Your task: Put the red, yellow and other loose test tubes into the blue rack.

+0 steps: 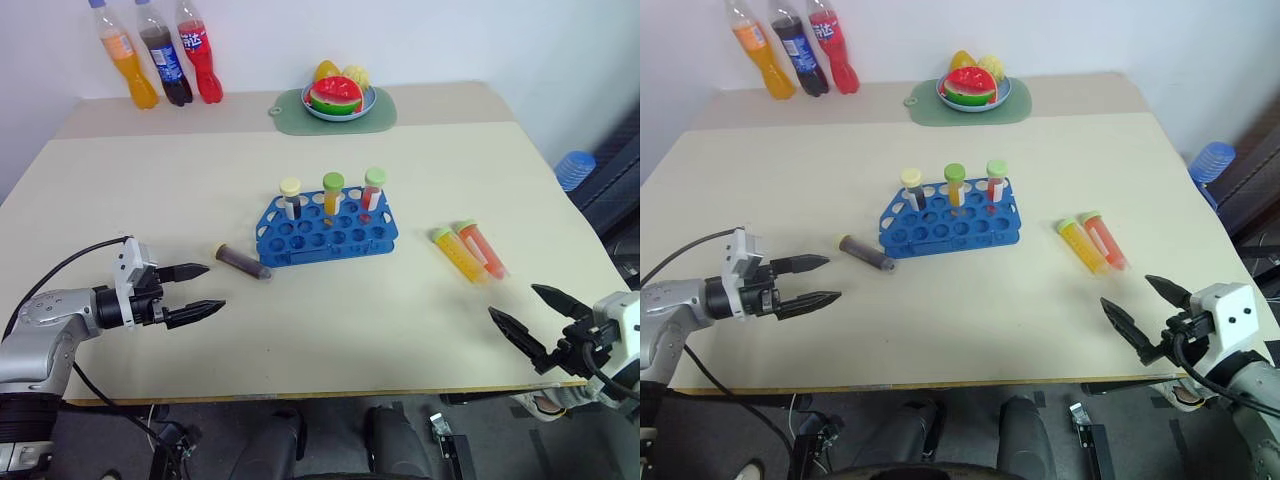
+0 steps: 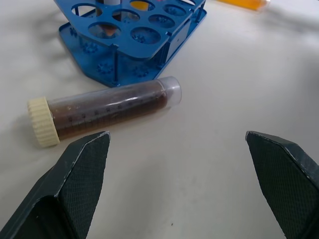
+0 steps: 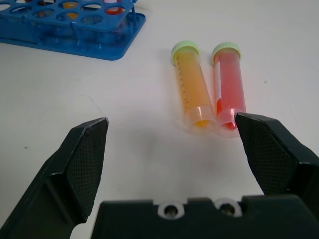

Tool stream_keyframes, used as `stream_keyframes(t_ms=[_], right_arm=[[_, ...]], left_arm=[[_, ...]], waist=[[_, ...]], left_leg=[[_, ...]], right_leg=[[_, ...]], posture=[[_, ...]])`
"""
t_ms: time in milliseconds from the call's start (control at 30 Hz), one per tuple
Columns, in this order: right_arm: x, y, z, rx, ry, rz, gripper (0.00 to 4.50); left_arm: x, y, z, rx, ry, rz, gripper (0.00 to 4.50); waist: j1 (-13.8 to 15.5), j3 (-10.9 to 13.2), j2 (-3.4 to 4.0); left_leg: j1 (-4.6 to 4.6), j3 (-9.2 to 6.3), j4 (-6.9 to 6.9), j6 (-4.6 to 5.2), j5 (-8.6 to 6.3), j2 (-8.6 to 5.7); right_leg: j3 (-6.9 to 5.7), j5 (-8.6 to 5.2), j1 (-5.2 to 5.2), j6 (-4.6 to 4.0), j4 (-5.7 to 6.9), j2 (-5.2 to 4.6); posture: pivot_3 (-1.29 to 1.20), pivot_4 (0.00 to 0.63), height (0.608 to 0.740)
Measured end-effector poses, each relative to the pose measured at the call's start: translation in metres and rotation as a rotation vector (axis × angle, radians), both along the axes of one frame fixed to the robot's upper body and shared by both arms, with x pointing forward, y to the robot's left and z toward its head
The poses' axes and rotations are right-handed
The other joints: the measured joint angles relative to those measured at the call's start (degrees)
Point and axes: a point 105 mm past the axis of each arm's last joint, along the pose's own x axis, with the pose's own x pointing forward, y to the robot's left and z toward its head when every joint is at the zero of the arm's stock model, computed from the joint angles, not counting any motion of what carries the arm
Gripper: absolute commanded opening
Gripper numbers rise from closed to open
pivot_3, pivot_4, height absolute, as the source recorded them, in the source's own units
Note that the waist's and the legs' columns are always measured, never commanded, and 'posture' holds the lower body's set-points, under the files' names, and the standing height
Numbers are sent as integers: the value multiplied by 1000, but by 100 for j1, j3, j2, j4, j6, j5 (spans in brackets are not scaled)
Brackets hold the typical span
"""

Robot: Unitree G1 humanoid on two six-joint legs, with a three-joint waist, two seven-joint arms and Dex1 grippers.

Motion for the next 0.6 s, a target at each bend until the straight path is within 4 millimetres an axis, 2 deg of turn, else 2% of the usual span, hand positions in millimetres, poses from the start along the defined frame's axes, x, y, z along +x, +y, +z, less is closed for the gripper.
stream_keyframes(t_ms=[600], right_arm=[[0,2,-6,-8,5,-15,4470]], left_arm=[[2,-7,5,-4,-27,-53,4500]], waist=[[-3,0,0]], left_leg=[[1,0,2,-3,2,1]], right_leg=[[0,1,-1,0,6,1]], posture=[[0,150,740]])
